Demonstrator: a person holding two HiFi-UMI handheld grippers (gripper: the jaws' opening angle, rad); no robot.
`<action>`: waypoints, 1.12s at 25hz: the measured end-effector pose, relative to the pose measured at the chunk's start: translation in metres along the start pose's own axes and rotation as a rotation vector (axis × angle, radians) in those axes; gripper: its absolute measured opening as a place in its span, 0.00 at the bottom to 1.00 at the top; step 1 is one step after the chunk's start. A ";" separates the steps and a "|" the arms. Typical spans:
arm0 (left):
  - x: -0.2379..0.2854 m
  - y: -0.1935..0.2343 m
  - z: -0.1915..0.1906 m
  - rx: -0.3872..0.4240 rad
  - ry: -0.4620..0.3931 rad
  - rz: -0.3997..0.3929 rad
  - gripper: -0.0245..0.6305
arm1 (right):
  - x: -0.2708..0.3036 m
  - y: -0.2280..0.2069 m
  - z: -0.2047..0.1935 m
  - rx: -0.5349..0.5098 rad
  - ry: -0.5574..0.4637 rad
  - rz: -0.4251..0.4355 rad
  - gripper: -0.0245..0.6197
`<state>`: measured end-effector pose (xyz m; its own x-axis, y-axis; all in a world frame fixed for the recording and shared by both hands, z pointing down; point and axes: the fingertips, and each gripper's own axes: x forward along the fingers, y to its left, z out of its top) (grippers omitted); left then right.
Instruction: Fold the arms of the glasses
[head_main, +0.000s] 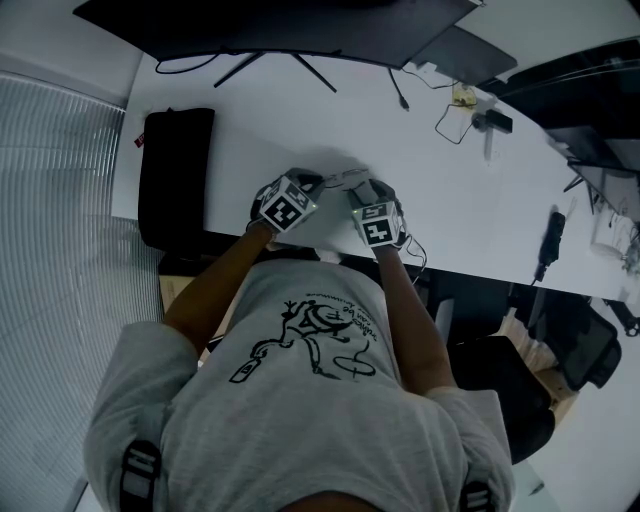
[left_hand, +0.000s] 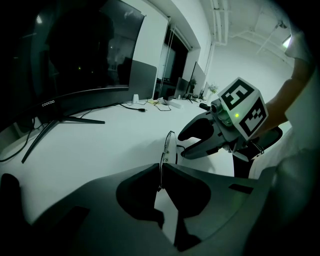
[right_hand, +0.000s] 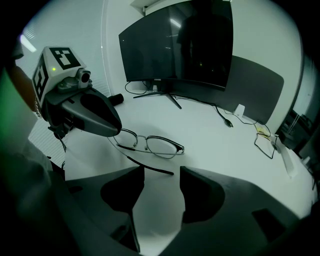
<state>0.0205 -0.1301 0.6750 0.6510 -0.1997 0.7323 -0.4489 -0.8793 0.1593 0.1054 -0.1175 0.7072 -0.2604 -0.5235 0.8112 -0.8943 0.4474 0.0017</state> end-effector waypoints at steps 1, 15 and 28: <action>0.000 -0.001 0.000 0.005 0.000 -0.006 0.09 | 0.000 -0.001 0.000 0.001 0.000 -0.002 0.40; 0.003 -0.010 -0.008 0.055 0.061 -0.064 0.09 | 0.004 -0.003 0.004 0.022 0.000 -0.008 0.39; 0.004 -0.016 -0.004 0.328 0.052 0.102 0.09 | -0.008 -0.001 -0.005 0.034 -0.011 0.008 0.30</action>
<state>0.0277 -0.1155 0.6782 0.5768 -0.2791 0.7677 -0.2844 -0.9496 -0.1315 0.1105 -0.1107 0.7035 -0.2711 -0.5285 0.8045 -0.9043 0.4262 -0.0248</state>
